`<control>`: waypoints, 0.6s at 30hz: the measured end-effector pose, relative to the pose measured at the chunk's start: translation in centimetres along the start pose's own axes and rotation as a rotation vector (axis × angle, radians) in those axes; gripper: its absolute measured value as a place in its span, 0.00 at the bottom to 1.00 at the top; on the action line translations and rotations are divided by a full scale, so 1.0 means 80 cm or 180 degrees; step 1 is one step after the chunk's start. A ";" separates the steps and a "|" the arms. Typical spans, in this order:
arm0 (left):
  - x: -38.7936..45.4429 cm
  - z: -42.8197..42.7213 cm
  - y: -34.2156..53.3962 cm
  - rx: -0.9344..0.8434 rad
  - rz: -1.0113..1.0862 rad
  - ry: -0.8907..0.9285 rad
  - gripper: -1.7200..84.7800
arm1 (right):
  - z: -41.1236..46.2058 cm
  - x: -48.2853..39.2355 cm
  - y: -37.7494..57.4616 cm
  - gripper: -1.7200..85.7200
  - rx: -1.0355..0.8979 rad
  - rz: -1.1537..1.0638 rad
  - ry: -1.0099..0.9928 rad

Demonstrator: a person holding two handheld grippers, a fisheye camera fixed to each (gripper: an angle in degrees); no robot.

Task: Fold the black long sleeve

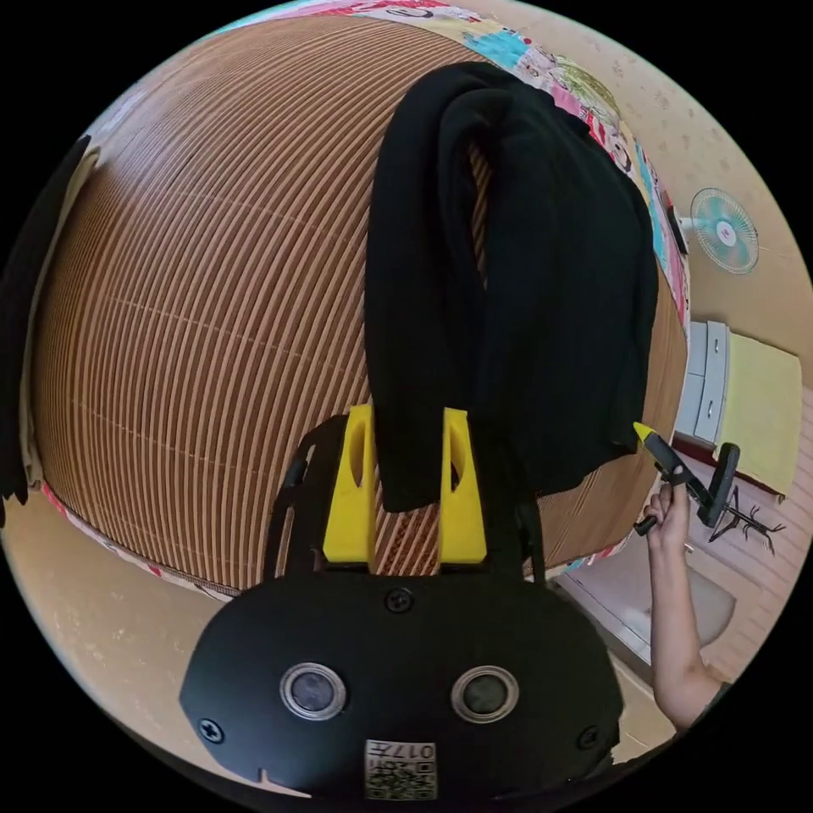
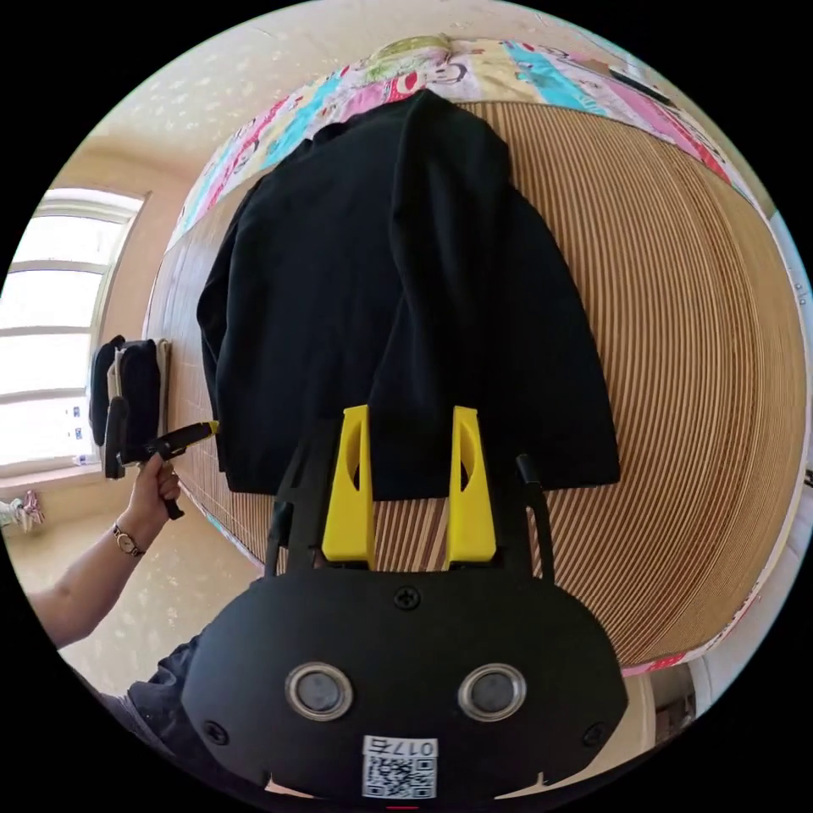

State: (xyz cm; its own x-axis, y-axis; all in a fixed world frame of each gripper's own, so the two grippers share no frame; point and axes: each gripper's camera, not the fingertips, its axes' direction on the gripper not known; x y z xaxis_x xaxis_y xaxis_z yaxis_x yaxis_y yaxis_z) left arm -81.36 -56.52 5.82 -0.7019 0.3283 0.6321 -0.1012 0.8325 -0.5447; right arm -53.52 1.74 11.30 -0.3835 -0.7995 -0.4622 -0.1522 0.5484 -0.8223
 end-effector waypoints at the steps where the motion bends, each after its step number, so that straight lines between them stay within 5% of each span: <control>1: -0.005 -0.009 0.009 0.0106 -0.0101 -0.0236 0.10 | 0.017 0.003 -0.016 0.11 -0.0285 -0.0058 0.0080; 3: -0.013 -0.022 0.017 0.0136 -0.0009 -0.0322 0.06 | 0.025 0.012 -0.028 0.07 -0.0494 -0.0072 0.0085; 6: -0.044 -0.068 0.018 -0.0243 0.0541 -0.0154 0.04 | -0.033 0.045 -0.043 0.06 -0.0340 -0.0342 -0.0974; 8: -0.097 -0.154 0.021 0.0077 0.0553 0.0266 0.04 | -0.134 0.113 -0.056 0.05 0.0265 -0.0247 -0.1635; 14: -0.373 -0.472 0.124 0.2287 -0.1096 0.0682 0.09 | -0.364 0.364 0.036 0.05 0.2982 0.1946 -0.1380; 16: -0.421 -0.496 0.185 0.2699 -0.1473 0.0814 0.12 | -0.364 0.381 0.060 0.04 0.2996 0.2437 -0.1155; 18: -0.419 -0.469 0.195 0.2441 -0.1407 0.0848 0.12 | -0.339 0.367 0.045 0.04 0.2497 0.2209 -0.0858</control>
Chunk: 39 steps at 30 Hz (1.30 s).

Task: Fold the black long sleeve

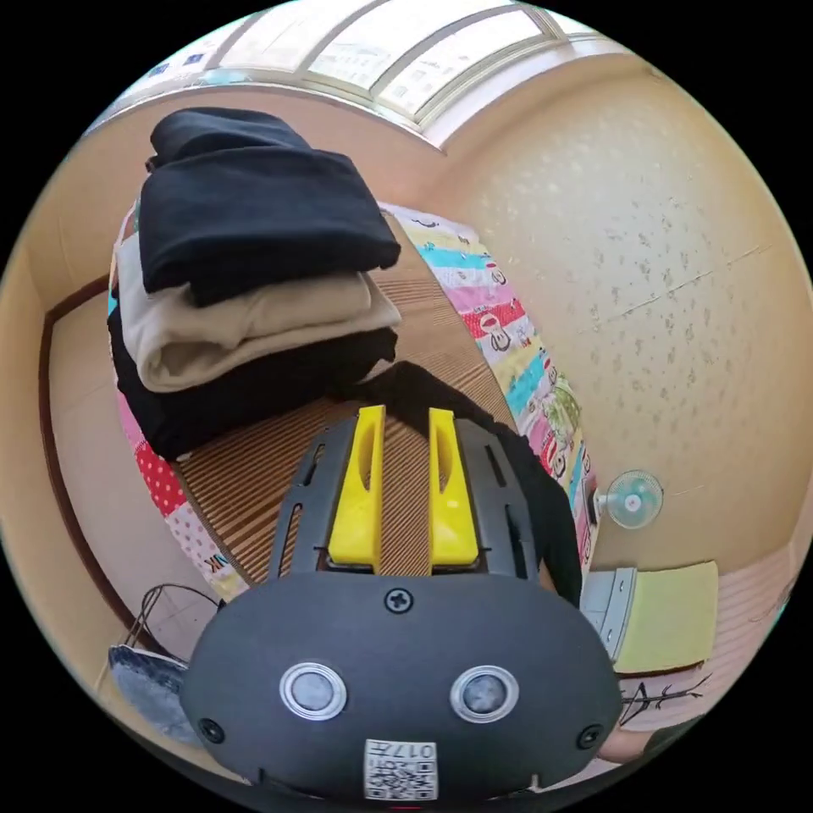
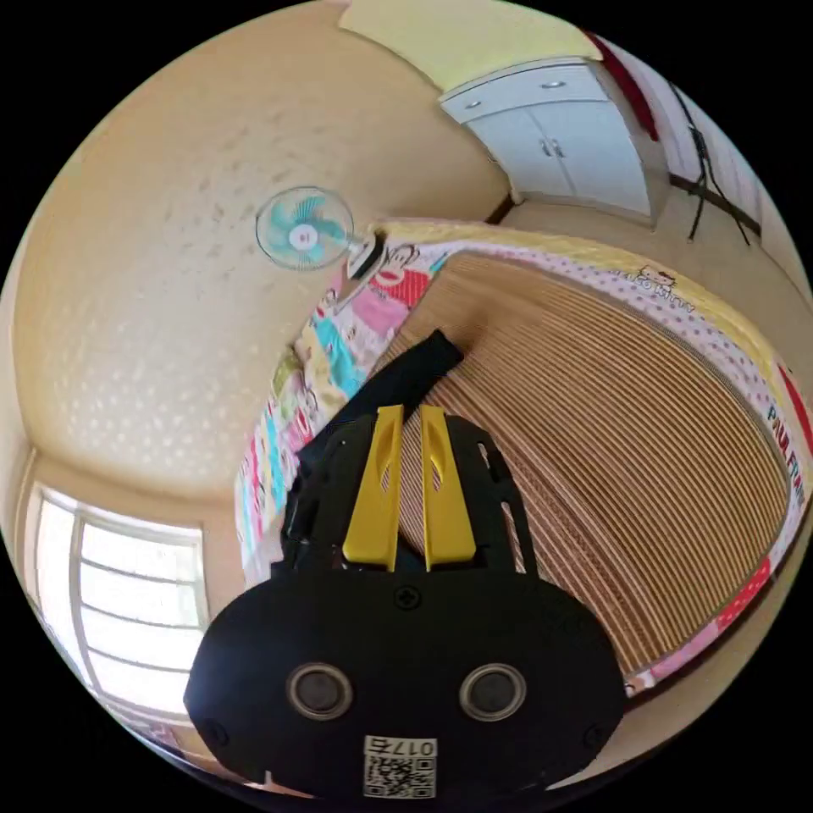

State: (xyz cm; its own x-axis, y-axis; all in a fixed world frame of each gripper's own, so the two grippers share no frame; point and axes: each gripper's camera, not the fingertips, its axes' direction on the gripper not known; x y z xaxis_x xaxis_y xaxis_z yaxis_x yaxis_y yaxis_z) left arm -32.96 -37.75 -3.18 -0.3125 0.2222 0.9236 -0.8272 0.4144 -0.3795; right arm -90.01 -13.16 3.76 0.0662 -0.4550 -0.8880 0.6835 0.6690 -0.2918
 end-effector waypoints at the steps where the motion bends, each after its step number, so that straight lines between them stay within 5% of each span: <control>1: 0.003 0.027 0.026 -0.0316 0.0131 -0.0003 0.12 | 0.040 -0.010 0.022 0.04 -0.0510 -0.0328 0.0242; 4: 0.033 0.125 0.109 -0.1219 0.0528 0.0027 0.11 | 0.149 -0.039 0.106 0.04 -0.1592 -0.0997 0.0782; 8: 0.104 0.217 0.176 -0.1762 0.1147 0.0236 0.09 | 0.251 -0.125 0.199 0.03 -0.2016 -0.2220 0.0907; 14: 0.199 0.295 0.227 -0.2065 0.2737 -0.0461 0.04 | 0.345 -0.179 0.294 0.03 -0.2143 -0.3704 0.2163; 17: 0.166 0.281 0.260 -0.2248 0.3169 -0.0669 0.01 | 0.323 -0.158 0.336 0.02 -0.1663 -0.3941 0.2336; 20: 0.109 0.209 0.292 -0.2214 0.3387 -0.0623 0.01 | 0.275 -0.128 0.378 0.02 -0.1849 -0.3682 0.2333; 27: -0.062 0.050 0.299 -0.2961 0.1908 -0.0342 0.04 | 0.161 -0.056 0.502 0.02 -0.2360 -0.3579 0.2662; 34: -0.154 -0.014 0.041 -0.1506 0.0566 0.0420 0.15 | 0.176 -0.040 0.465 0.02 -0.2681 -0.2176 0.2839; 39: -0.206 0.046 -0.114 -0.1291 -0.0146 0.0857 0.17 | 0.185 -0.019 0.431 0.02 -0.2882 -0.1430 0.2868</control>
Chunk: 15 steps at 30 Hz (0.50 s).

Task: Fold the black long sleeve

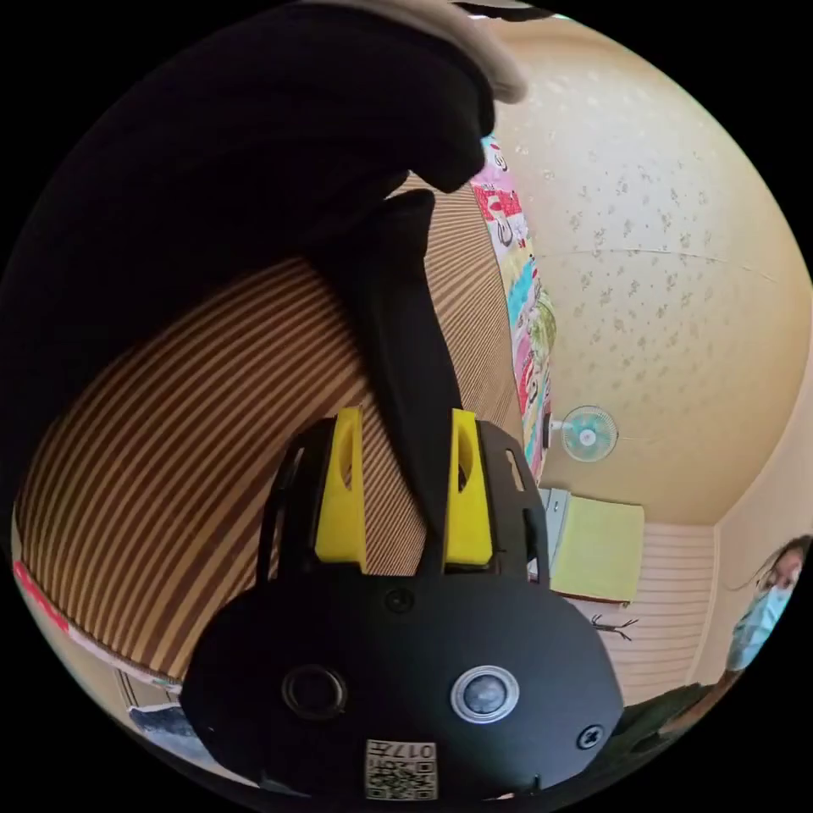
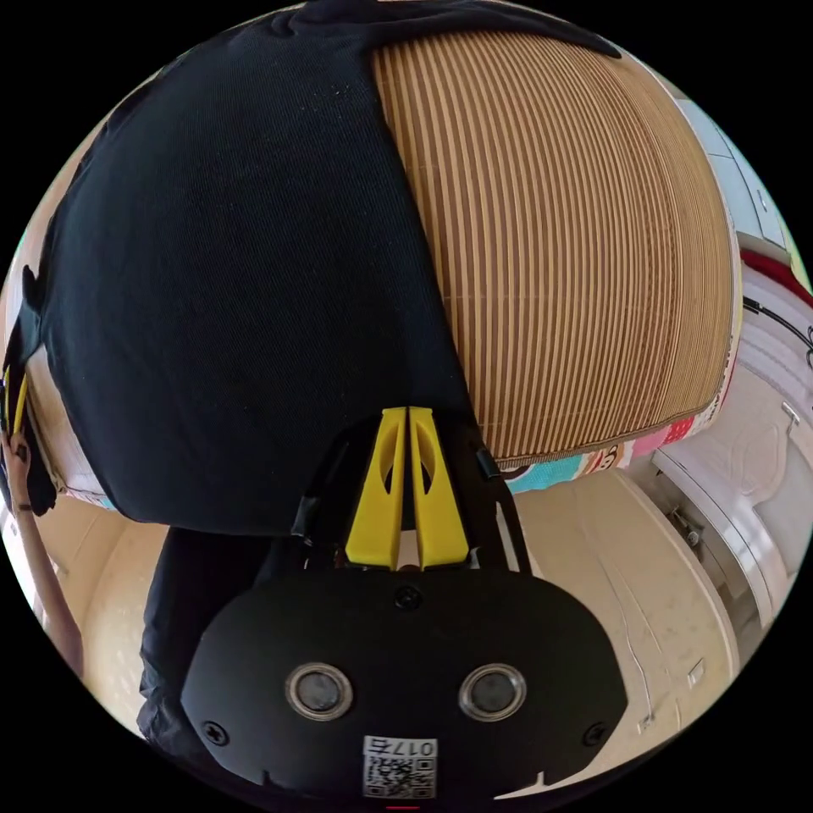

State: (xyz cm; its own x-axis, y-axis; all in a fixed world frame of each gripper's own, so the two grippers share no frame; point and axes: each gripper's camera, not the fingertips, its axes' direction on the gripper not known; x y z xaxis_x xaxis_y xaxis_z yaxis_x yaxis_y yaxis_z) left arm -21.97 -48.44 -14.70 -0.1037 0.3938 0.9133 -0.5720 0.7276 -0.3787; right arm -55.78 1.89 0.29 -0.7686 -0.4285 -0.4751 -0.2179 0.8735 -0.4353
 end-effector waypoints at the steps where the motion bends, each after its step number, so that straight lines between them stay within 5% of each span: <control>1: -0.009 0.006 -0.024 -0.0054 -0.0176 -0.0076 0.15 | 0.003 0.007 0.001 0.02 0.0004 -0.0027 -0.0059; 9: -0.006 0.033 -0.011 -0.0134 -0.0689 -0.0057 0.06 | 0.023 0.066 0.041 0.02 0.0407 0.0520 -0.0663; 15: 0.152 -0.072 0.056 0.0756 0.0514 -0.0207 0.04 | 0.039 0.073 0.086 0.02 0.0761 0.0858 -0.0785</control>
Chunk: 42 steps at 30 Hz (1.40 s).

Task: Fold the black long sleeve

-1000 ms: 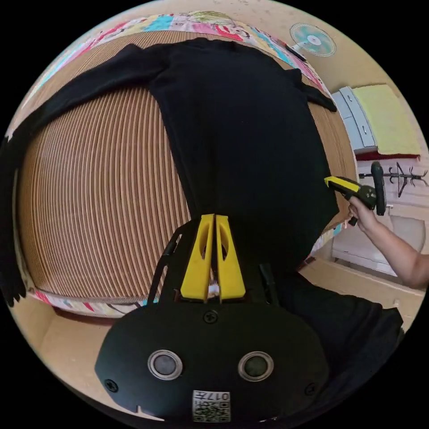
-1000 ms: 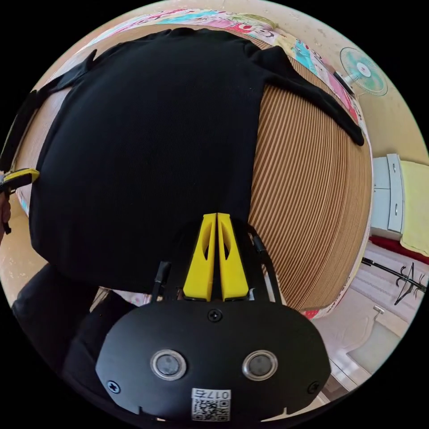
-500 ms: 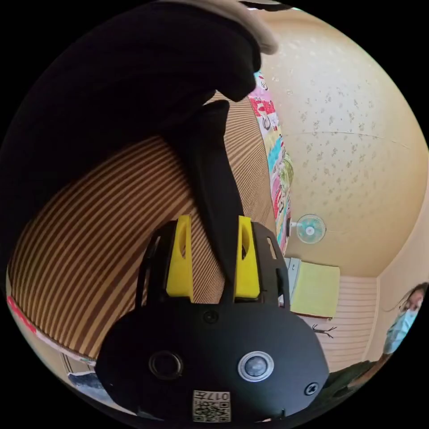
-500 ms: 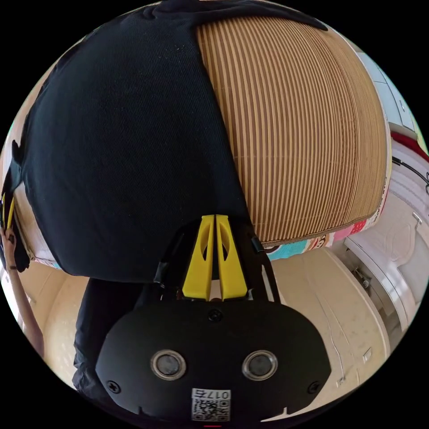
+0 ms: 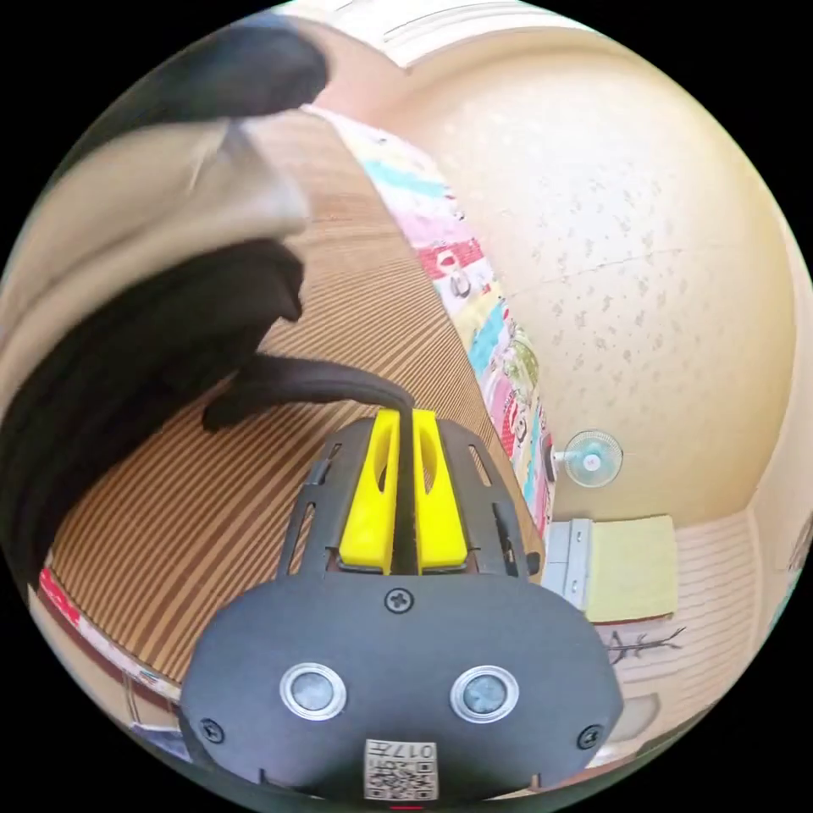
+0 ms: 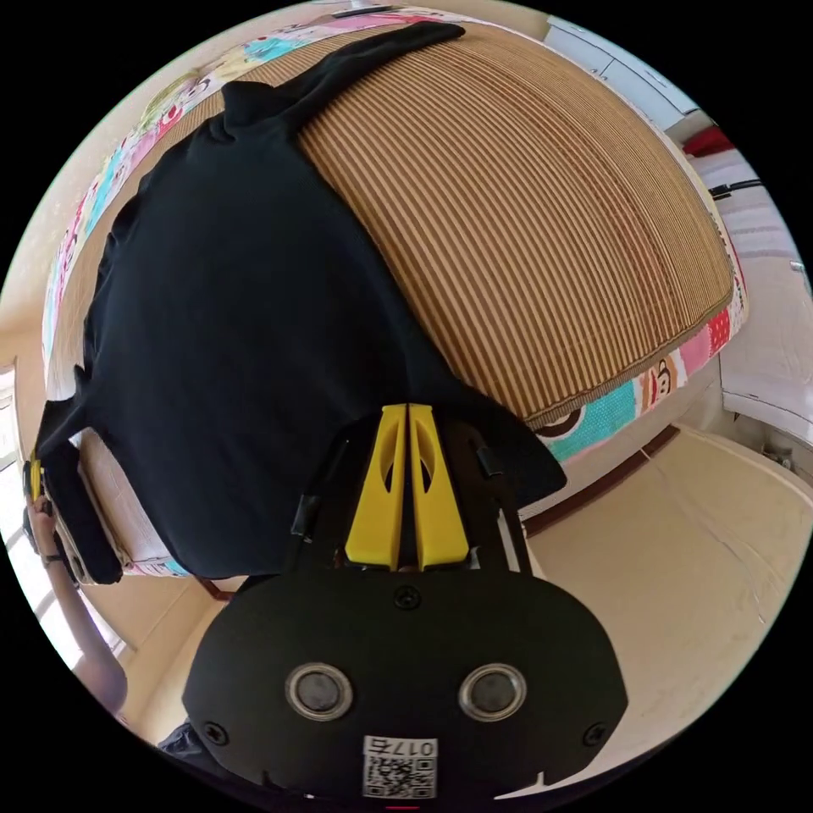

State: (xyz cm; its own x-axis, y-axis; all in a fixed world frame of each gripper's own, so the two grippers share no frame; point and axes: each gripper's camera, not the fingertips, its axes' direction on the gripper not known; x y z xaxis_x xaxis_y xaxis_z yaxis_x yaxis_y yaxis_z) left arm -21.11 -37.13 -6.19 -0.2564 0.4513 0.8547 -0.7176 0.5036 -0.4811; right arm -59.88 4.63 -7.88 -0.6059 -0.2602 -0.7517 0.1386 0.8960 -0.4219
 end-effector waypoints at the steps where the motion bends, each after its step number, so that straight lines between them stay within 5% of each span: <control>1: 0.041 -0.021 0.007 0.0168 0.0295 -0.0037 0.05 | 0.001 -0.003 0.010 0.02 0.0011 -0.0011 -0.0024; 8: 0.292 -0.008 0.167 0.0502 0.2113 0.0129 0.06 | 0.020 -0.035 0.069 0.02 -0.0186 -0.0361 -0.0741; 10: 0.375 0.079 0.289 -0.0138 0.3200 0.0101 0.07 | 0.022 -0.022 0.073 0.02 -0.0224 -0.0299 -0.0861; 12: 0.392 0.174 0.377 -0.0985 0.3609 -0.0326 0.08 | 0.021 0.003 0.072 0.02 -0.0242 -0.0165 -0.1016; 15: 0.346 0.258 0.449 -0.1665 0.3347 -0.0659 0.10 | 0.017 0.057 0.067 0.02 -0.0330 0.0104 -0.1289; 25: 0.186 0.266 0.326 -0.1189 0.1328 -0.0988 0.18 | -0.043 0.124 0.002 0.04 0.0430 -0.0559 -0.0638; 31: 0.149 0.355 0.287 -0.1627 0.1068 -0.0954 0.08 | -0.030 0.075 -0.044 0.07 0.0402 -0.1552 -0.0614; 35: 0.134 0.346 0.241 -0.1328 0.0835 -0.1047 0.08 | -0.009 0.075 -0.041 0.07 0.0193 -0.1946 -0.0286; 42: 0.125 0.280 0.236 -0.0629 0.0777 -0.1128 0.15 | -0.028 0.209 -0.101 0.10 0.0242 -0.0712 -0.1483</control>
State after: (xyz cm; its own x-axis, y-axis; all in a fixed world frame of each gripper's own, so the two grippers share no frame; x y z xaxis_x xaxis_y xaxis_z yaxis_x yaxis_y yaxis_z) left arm -51.74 -39.56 -2.36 -0.6321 0.3120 0.7093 -0.4806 0.5602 -0.6747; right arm -72.89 -6.17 -15.92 -0.2166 -0.5902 -0.7776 0.1126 0.7761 -0.6204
